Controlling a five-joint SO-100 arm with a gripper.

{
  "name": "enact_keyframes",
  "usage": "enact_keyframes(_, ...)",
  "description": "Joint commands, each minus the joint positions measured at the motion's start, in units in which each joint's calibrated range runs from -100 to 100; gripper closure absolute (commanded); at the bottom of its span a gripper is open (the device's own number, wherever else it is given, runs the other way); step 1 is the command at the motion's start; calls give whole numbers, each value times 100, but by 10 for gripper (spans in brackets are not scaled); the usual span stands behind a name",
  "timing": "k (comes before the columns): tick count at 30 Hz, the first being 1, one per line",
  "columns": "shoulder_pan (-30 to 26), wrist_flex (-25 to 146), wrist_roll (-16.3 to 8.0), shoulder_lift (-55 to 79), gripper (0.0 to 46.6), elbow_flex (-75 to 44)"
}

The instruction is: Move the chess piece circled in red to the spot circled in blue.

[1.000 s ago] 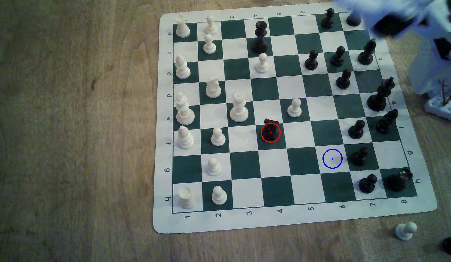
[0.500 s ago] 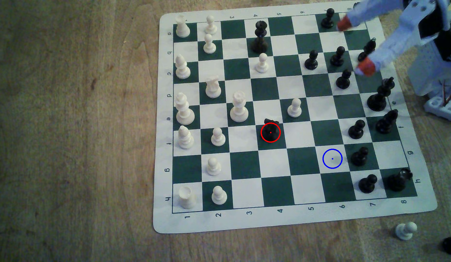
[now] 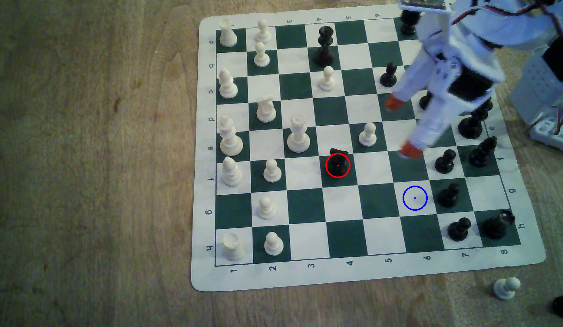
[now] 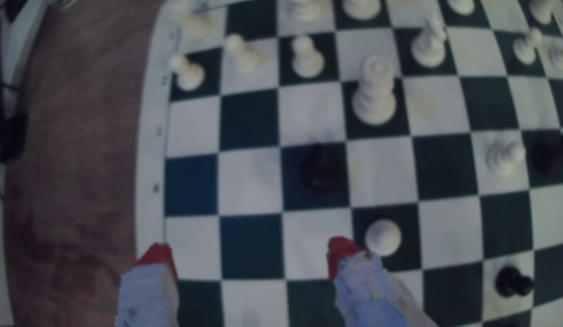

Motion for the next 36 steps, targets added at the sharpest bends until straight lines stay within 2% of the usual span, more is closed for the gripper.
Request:
enact_keyframes(1, -33, -467, -122, 756, 205, -579)
enact_keyframes(12, -268, -565, -205, 1333, 191, -832)
enact_keyframes(23, 146, -671, -24, 2190, 200, -1195)
enact_keyframes(30, 311, -1351, -49, 2886, 202, -1358)
enact_keyframes(35, 334, -1417, -49, 3480, 217, -1793)
enact_keyframes(36, 342, -1450, -54, 3676, 237, -1911)
